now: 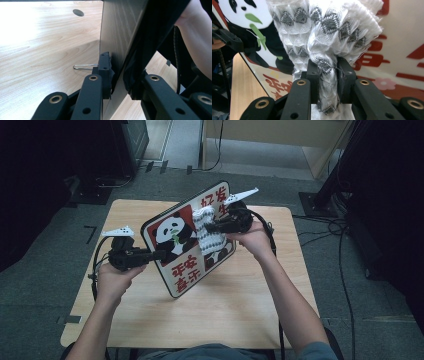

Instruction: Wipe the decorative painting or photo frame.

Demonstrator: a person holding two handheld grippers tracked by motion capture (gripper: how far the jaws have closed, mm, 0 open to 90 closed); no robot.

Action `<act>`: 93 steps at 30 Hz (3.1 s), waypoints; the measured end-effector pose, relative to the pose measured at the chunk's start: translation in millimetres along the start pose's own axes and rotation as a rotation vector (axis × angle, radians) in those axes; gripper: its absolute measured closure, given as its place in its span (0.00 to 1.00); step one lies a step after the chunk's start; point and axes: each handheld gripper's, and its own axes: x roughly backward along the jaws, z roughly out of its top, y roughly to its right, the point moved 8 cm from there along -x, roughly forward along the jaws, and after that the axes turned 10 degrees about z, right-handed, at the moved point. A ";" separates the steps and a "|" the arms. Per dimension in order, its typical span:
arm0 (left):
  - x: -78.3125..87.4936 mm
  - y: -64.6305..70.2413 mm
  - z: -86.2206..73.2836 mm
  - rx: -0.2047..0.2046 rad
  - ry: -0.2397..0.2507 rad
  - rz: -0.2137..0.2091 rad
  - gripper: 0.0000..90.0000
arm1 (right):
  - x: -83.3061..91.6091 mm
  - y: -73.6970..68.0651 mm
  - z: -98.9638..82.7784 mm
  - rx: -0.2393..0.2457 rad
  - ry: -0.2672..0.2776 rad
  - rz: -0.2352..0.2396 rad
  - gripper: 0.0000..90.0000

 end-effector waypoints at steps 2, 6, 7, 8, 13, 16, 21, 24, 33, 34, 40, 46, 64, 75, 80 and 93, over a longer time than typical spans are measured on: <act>0.0 0.1 0.0 -0.001 0.002 0.002 0.86 | -1.4 0.2 -2.7 0.000 -0.005 0.000 0.84; -0.1 -0.1 0.1 0.000 0.001 -0.001 0.86 | -3.8 0.6 -7.6 -0.009 -0.016 0.006 0.84; -0.1 -0.1 0.1 0.000 0.000 -0.002 0.86 | -3.9 0.6 -8.5 -0.010 -0.014 0.004 0.84; -0.1 -0.2 0.2 0.000 0.001 -0.002 0.86 | -3.9 1.0 -9.2 -0.010 -0.013 0.005 0.84; -0.2 -0.3 0.0 0.007 0.003 -0.008 0.85 | -5.2 3.0 -14.7 -0.018 -0.020 0.002 0.84; -0.3 -0.3 0.1 0.009 0.003 -0.009 0.85 | -7.5 2.9 -17.5 -0.021 -0.021 0.005 0.84; -0.2 -0.3 0.1 0.006 0.001 -0.010 0.85 | -9.3 3.1 -22.6 -0.026 -0.035 0.004 0.84; -0.2 -0.3 0.2 0.005 0.000 -0.010 0.85 | -10.1 3.8 -26.1 -0.032 -0.034 0.002 0.84; -0.3 -0.5 0.4 0.008 -0.002 -0.016 0.85 | -15.1 6.2 -38.5 -0.052 -0.056 0.004 0.84; -0.3 -0.6 0.3 0.008 -0.002 -0.017 0.85 | -15.6 6.5 -39.1 -0.050 -0.057 0.004 0.84; -0.4 -1.2 0.2 0.015 -0.001 -0.024 0.85 | -18.7 7.2 -44.8 -0.057 -0.064 0.007 0.84; -0.3 -0.9 0.1 0.010 -0.001 -0.023 0.85 | -21.5 8.2 -50.6 -0.060 -0.075 0.006 0.84; -0.2 -0.6 -0.1 0.011 -0.001 -0.027 0.84 | -27.9 10.1 -66.9 -0.082 -0.108 -0.005 0.84; -0.2 -0.3 -0.1 0.008 -0.001 -0.028 0.84 | -30.4 12.9 -75.2 -0.097 -0.118 -0.010 0.84; -0.4 0.6 -0.2 0.003 -0.003 -0.028 0.84 | -31.8 15.7 -80.3 -0.104 -0.114 -0.008 0.84; -0.5 0.2 -0.1 0.005 -0.002 -0.035 0.84 | -37.0 18.0 -93.2 -0.125 -0.148 -0.019 0.84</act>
